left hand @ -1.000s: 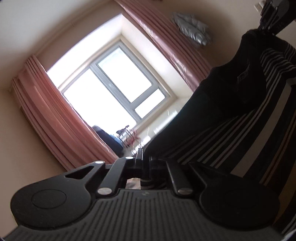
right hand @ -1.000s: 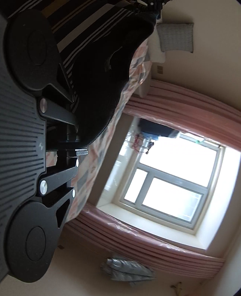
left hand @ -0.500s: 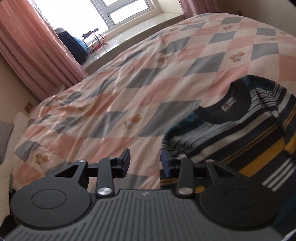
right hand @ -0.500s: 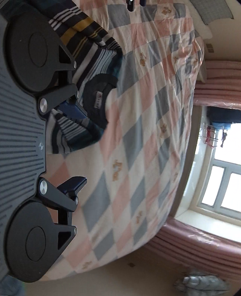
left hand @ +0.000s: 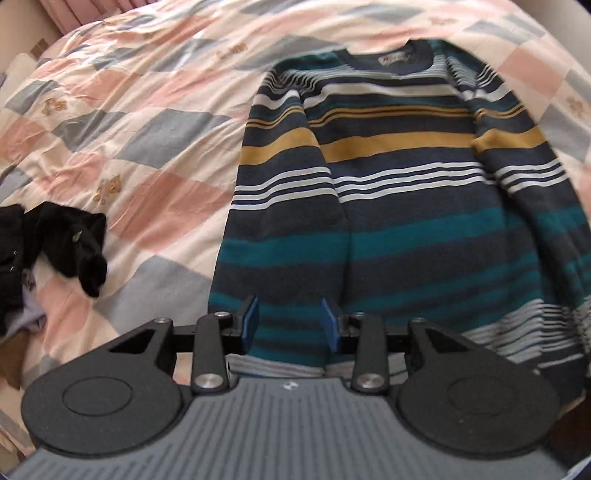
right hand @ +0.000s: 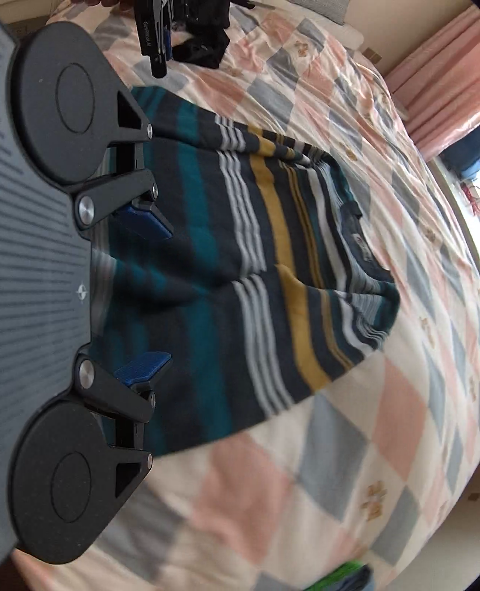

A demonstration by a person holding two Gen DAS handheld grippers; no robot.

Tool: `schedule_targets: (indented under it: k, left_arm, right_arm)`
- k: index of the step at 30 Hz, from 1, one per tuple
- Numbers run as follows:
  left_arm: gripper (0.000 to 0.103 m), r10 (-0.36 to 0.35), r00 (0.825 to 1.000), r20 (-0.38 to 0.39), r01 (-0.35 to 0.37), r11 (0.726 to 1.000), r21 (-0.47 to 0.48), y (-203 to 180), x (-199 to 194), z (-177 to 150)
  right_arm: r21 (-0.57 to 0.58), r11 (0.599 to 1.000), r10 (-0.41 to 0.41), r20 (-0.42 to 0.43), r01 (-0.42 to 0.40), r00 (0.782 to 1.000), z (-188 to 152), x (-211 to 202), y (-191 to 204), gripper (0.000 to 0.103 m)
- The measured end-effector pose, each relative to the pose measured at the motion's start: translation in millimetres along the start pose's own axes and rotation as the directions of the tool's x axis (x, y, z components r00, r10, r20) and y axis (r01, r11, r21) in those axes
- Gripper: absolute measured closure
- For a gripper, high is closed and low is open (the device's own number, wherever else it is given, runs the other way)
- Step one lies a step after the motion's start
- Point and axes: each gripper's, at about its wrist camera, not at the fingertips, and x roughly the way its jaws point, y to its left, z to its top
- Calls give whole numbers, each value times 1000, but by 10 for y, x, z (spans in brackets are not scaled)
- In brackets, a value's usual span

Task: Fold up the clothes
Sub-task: 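Lay the sweater flat on the bed with both grippers and release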

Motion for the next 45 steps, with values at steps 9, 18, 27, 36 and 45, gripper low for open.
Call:
schedule_targets:
  k: [9, 18, 27, 36, 45]
  left_arm:
    - [67, 2, 992, 126, 0, 1000, -13, 12, -861, -456]
    - [65, 32, 982, 187, -23, 998, -50, -147, -1283, -599]
    - [65, 70, 985, 157, -54, 993, -108, -717, -1353, -584]
    - [64, 27, 990, 140, -13, 994, -105, -1309, -1350, -772]
    - [64, -92, 992, 92, 96, 994, -41, -1856, -1255, -1050]
  right_arm:
    - [-47, 998, -30, 126, 36, 992, -394, -624, 305, 28]
    - [-95, 995, 0, 134, 12, 991, -422, -844, 114, 28]
    - [-155, 987, 49, 66, -38, 997, -387, -880, -460, 28]
    - [-186, 978, 90, -44, -96, 995, -438, -801, -1146, 31]
    - [-73, 965, 223, -278, -252, 934, -875, -360, -1632, 38]
